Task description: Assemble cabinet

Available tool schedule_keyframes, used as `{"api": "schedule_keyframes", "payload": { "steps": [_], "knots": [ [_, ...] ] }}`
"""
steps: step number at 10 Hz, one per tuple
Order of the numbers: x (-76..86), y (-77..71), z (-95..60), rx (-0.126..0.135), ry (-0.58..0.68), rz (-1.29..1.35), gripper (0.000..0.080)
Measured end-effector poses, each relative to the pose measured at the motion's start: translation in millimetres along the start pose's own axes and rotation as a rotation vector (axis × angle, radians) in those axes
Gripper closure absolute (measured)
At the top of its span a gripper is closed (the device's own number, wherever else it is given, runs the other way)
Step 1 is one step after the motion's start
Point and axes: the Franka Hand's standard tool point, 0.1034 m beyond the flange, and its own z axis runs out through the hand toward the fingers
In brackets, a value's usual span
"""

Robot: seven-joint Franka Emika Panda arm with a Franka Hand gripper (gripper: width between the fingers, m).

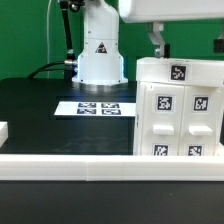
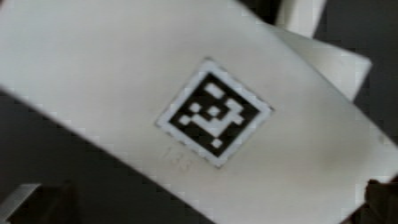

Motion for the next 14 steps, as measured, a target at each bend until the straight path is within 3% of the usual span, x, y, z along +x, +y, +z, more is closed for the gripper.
{"api": "schedule_keyframes", "payload": {
  "steps": [7,14],
  "knots": [
    [-7.0,-1.2,8.3,-0.011,-0.035,-0.574,0.0002],
    [-18.6,-3.1,20.2,-0.001,-0.058,-0.558,0.0002]
  ]
}}
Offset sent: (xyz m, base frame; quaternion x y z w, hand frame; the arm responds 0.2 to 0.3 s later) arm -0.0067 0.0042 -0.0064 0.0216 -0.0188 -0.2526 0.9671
